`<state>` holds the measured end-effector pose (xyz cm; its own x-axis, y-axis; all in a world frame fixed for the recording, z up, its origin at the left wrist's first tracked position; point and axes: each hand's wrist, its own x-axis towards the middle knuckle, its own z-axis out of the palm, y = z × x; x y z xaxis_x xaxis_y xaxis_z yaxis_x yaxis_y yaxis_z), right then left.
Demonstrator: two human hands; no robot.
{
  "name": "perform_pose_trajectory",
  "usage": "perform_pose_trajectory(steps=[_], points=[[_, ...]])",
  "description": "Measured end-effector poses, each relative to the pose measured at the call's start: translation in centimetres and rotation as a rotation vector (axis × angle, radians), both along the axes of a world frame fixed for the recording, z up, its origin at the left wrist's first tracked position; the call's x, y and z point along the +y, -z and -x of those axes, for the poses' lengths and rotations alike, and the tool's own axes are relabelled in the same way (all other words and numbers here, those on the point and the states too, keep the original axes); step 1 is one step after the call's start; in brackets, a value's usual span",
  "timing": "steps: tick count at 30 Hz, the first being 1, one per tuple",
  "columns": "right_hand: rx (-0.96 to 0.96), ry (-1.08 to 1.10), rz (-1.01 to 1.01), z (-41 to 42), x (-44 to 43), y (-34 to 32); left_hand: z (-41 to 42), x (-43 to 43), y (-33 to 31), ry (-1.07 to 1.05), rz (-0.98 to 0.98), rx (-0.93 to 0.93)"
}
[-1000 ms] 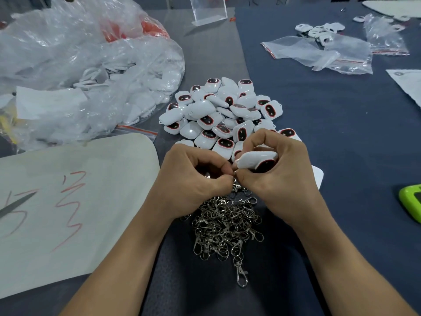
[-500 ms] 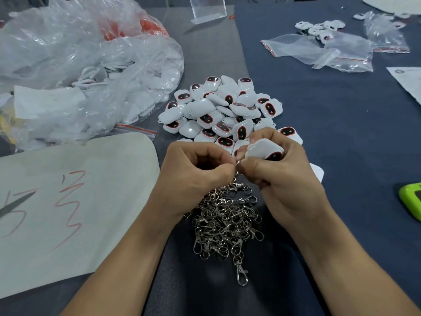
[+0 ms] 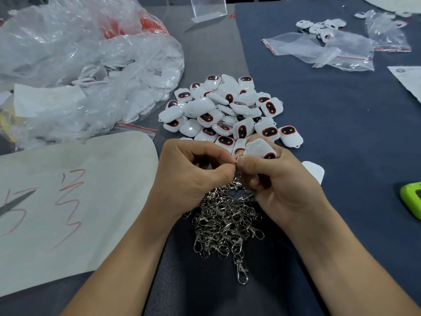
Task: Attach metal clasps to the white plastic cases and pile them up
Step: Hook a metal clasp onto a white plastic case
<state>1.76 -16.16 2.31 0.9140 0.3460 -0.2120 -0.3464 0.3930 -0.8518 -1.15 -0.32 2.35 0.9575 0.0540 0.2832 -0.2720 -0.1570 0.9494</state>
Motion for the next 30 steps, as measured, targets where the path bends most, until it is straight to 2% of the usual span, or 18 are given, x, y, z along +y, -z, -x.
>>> perform_pose_trajectory(steps=[8, 12, 17, 20, 25, 27, 30], points=[[0.035, 0.017, 0.006, 0.3, 0.5, 0.1, 0.1, 0.0, 0.0, -0.055, -0.036, 0.015], [0.039, 0.019, 0.03, 0.4, 0.6, 0.3, 0.3, 0.3, -0.1, -0.104, -0.118, -0.016], [0.036, -0.032, 0.06, 0.5, 0.7, 0.4, 0.5, 0.4, 0.0, -0.139, -0.206, -0.065], [0.028, -0.058, 0.097, 0.5, 0.7, 0.1, 0.4, 0.3, 0.1, -0.148, -0.189, -0.04], [-0.092, 0.039, 0.275, 0.0, -0.3, -0.9, 0.0, -0.2, 0.2, -0.171, -0.125, 0.038], [-0.157, 0.073, 0.293, -0.2, -0.8, -1.0, 0.0, -0.3, 0.4, -0.204, -0.197, 0.034], [-0.308, 0.008, 0.383, -0.3, -1.3, -0.8, 0.1, 0.0, 0.7, -0.246, -0.378, 0.011]])
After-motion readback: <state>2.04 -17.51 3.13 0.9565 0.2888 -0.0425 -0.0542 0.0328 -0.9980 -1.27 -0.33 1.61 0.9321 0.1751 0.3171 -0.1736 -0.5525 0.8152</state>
